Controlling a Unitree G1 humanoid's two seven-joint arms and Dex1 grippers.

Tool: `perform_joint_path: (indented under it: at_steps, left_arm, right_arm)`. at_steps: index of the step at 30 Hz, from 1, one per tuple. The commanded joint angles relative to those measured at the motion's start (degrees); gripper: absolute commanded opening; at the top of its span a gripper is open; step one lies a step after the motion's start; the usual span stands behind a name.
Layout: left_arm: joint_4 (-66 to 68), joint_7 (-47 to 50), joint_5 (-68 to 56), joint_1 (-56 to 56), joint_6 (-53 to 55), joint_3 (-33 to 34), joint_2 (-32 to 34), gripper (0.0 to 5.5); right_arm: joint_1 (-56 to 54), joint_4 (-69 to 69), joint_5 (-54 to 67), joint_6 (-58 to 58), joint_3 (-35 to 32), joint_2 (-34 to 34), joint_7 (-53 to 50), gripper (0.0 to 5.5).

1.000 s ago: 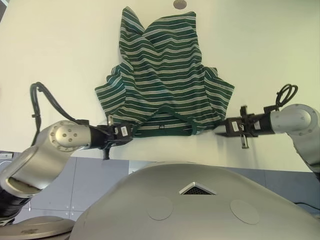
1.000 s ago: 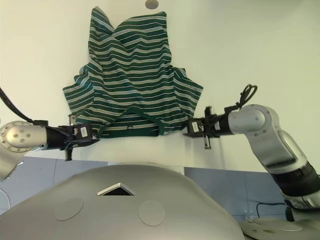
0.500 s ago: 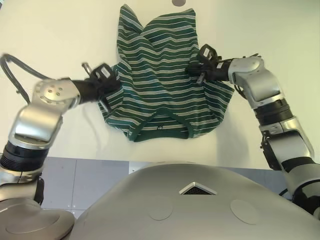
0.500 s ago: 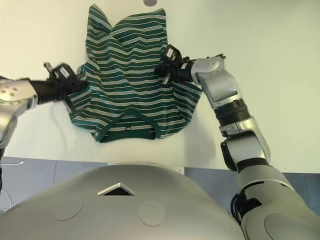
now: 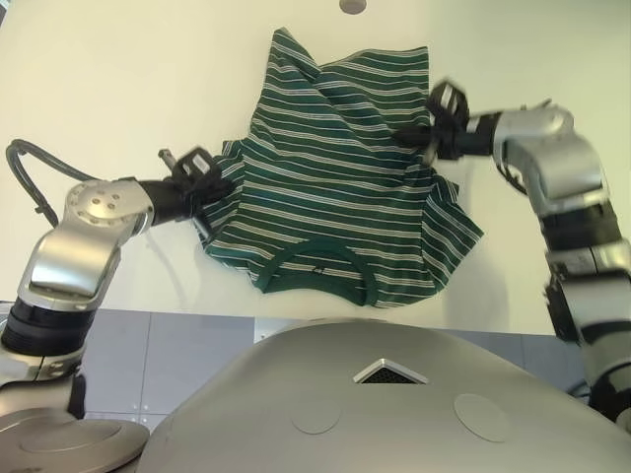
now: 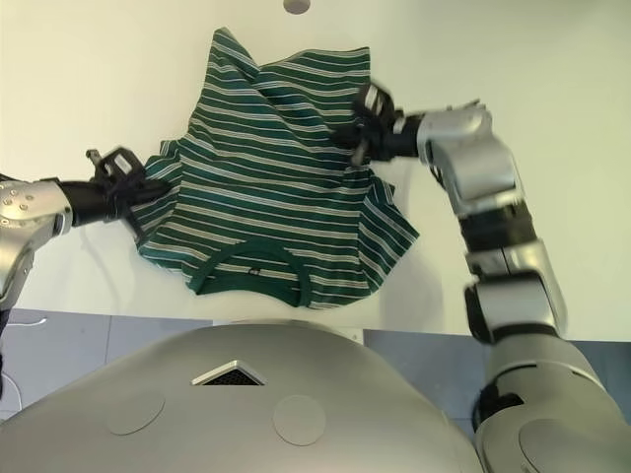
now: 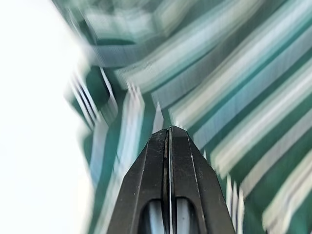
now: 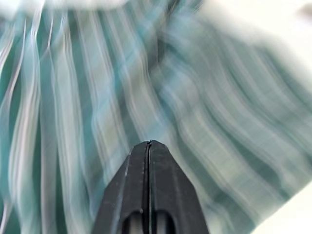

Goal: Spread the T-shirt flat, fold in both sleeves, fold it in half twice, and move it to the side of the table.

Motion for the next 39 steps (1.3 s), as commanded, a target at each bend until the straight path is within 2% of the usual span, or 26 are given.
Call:
perform_joint_path:
  at_steps: [1,4,6,7,11,15,18,25,27,29,32,34,37,38,39]
  left_arm:
    - [5.3,1.2,-4.8,-5.0,5.5,6.5,-3.0,0.42]
    - [8.2,1.3,-8.6,-5.8,9.7,10.7,-4.5,1.00]
    - [11.6,0.8,-10.7,-4.8,12.1,13.8,-4.8,1.36]
    - [13.2,0.5,-11.7,-4.2,13.1,15.1,-4.9,1.36]
    - [19.2,0.2,-15.8,-3.6,15.9,17.6,-8.6,1.36]
    - [28.1,5.3,-16.1,-9.0,16.3,17.2,-16.9,1.36]
    - [31.4,8.5,-14.7,-10.3,15.0,16.7,-19.4,1.36]
    - [28.5,8.0,-16.7,-7.3,11.6,18.5,-21.1,0.01]
    - [23.5,7.3,-17.3,-4.4,8.2,19.1,-21.9,0.01]
    - [15.0,7.0,-16.5,-0.4,6.4,16.9,-21.0,0.01]
    - [3.3,8.7,-15.2,2.4,7.0,10.9,-21.2,0.01]
    - [-1.2,10.9,-11.4,1.6,6.7,2.0,-22.1,0.01]
    - [-1.0,15.5,-2.9,0.0,5.4,-11.2,-23.4,0.01]
    - [-0.1,16.7,-0.6,0.0,5.2,-13.9,-23.4,0.01]
    - [0.8,17.9,1.0,0.3,5.4,-15.3,-23.5,0.00]
  right_arm:
    - [-9.0,26.6,-5.7,-10.9,-0.3,8.3,-9.1,0.00]
    - [-14.1,45.6,-10.9,-20.6,-0.5,11.8,-19.6,0.00]
    - [-16.2,54.3,-12.5,-24.3,-2.2,11.2,-30.0,0.00]
    - [-16.9,57.1,-13.0,-25.7,-3.1,10.6,-33.5,0.00]
    - [-18.9,61.6,-15.2,-30.2,-4.8,11.3,-34.8,0.00]
    - [-20.6,60.8,-16.4,-35.4,-5.9,13.2,-33.3,0.00]
    - [-21.6,58.9,-15.8,-38.4,-7.8,14.1,-32.6,0.00]
    - [-15.1,43.3,-11.2,-37.4,-14.2,10.2,-29.1,0.00]
    - [-9.9,33.8,-10.2,-33.1,-15.5,8.2,-28.6,0.00]
    - [-2.6,22.3,-9.0,-26.4,-17.4,5.2,-28.0,0.00]
    - [5.2,13.3,-9.0,-18.6,-19.4,1.8,-28.7,0.00]
    - [9.0,9.2,-8.6,-14.0,-20.2,1.3,-29.5,0.00]
    - [13.6,2.3,-6.9,-4.6,-20.9,1.7,-29.4,0.00]
    - [15.2,-0.1,-5.8,-1.0,-21.4,1.5,-28.8,0.00]
    - [17.4,-3.3,-3.7,3.4,-22.4,1.2,-27.8,0.23]
